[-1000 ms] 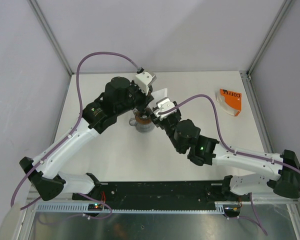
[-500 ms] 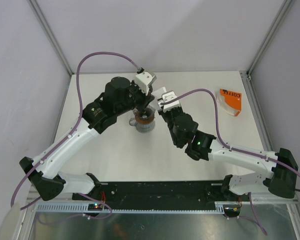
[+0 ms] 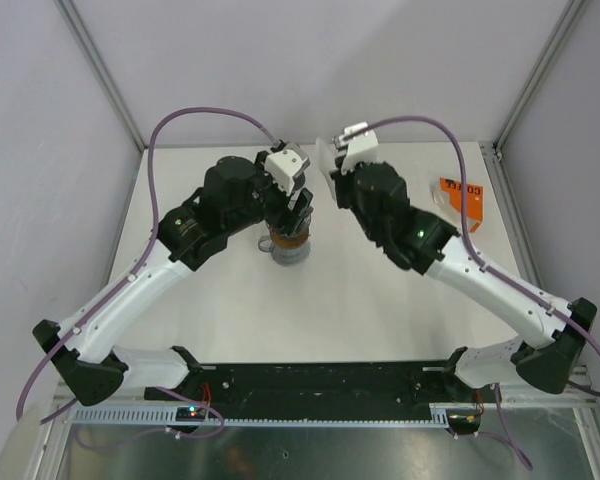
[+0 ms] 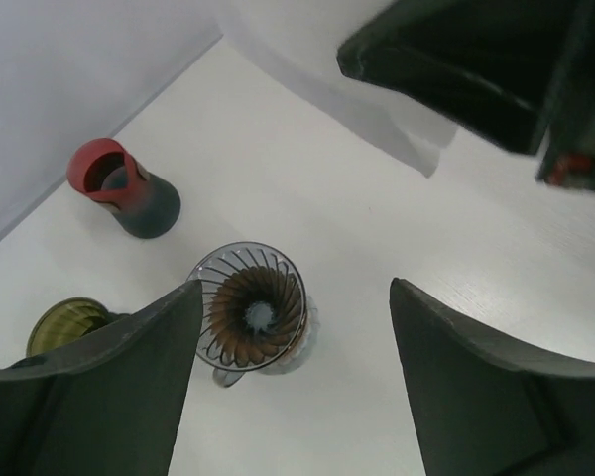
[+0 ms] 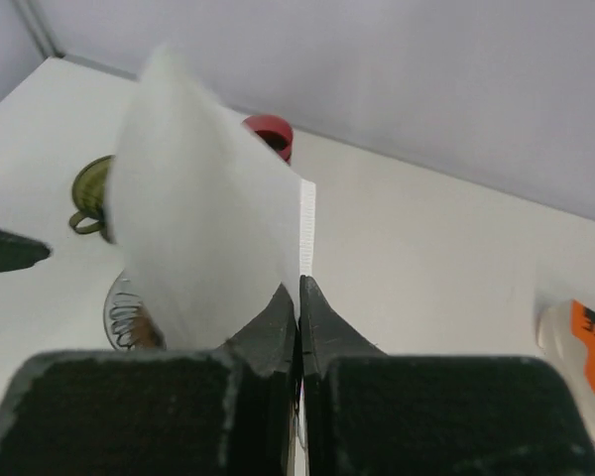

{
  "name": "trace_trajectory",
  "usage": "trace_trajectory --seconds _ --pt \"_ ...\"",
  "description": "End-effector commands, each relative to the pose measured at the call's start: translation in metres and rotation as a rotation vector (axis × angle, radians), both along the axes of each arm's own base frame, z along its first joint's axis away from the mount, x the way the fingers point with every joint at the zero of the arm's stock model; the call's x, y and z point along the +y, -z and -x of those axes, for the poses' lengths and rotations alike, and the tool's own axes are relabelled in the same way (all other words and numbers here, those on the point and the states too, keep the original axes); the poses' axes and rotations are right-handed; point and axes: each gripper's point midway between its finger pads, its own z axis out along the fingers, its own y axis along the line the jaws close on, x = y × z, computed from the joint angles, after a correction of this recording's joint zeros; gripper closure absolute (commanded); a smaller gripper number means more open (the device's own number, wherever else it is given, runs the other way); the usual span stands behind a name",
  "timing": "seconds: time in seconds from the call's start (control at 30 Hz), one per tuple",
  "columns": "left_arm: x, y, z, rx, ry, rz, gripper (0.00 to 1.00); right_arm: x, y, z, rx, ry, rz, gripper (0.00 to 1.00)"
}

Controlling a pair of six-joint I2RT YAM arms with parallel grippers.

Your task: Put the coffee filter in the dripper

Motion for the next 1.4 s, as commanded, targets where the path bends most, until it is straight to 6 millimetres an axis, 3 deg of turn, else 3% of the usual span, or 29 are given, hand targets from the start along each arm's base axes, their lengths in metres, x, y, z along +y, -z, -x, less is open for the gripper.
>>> trace_trajectory --seconds 0.0,0.2,0.4,0.6,0.87,1.17,1.37 --pt "0.036 -0.046 0.001 -0.125 -0.083 0.009 0.17 0.016 0.036 0.003 0.319 -0.171 -0.042 1.00" --pt "0.075 -0.060 -0.004 -0.124 -0.178 0.031 0.10 0.036 0.046 -0.005 0.488 -0.258 -0.006 1.00" --pt "0.103 -0.033 -0.032 0.050 -0.274 0.141 0.12 0.064 0.073 -0.008 0.648 -0.332 0.055 1.00" --pt "0.097 0.000 -0.046 0.221 -0.290 0.210 0.14 0.091 0.107 -0.018 0.752 -0.377 0.090 1.00" --pt "0.096 0.035 -0.056 0.336 -0.309 0.212 0.16 0.101 0.153 -0.025 0.858 -0.362 0.158 1.00" --pt "0.090 0.076 -0.066 0.450 -0.325 0.197 0.21 0.112 0.179 -0.033 0.883 -0.357 0.167 1.00" --pt "0.088 0.101 -0.075 0.503 -0.340 0.168 0.25 0.119 0.182 -0.036 0.869 -0.361 0.160 1.00"
